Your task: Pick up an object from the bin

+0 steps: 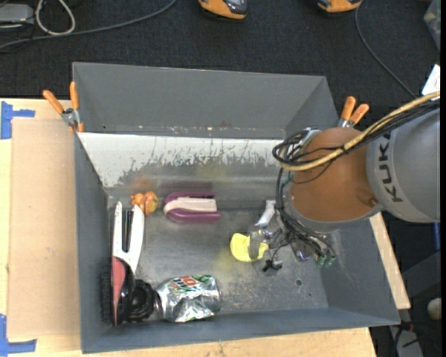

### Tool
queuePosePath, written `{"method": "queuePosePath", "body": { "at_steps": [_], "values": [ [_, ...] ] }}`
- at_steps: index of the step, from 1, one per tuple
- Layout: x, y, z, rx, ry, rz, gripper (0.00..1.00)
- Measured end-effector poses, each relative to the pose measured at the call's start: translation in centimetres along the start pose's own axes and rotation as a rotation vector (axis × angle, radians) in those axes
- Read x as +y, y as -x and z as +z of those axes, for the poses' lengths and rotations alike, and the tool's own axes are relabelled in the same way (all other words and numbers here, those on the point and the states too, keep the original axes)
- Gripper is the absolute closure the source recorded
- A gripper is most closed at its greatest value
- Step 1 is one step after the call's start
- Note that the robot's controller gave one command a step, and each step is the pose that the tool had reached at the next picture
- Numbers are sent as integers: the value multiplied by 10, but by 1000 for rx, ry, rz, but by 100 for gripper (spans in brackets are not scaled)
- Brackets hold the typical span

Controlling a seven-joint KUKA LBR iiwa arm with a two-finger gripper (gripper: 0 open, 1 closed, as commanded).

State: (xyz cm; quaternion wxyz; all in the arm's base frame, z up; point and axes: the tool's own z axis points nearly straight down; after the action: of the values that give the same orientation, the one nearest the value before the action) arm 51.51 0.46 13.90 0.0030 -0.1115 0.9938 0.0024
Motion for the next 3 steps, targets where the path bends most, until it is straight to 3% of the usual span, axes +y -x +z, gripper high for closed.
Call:
{"method": "queuePosePath", "body": {
  "at_steps": [1, 2, 3],
  "values": [
    [13, -33, -20, 4, 1, 9, 100],
    [27, -24, -49, 2, 1, -8, 100],
    [-23, 2, -12, 4, 2, 44, 100]
  ]
}}
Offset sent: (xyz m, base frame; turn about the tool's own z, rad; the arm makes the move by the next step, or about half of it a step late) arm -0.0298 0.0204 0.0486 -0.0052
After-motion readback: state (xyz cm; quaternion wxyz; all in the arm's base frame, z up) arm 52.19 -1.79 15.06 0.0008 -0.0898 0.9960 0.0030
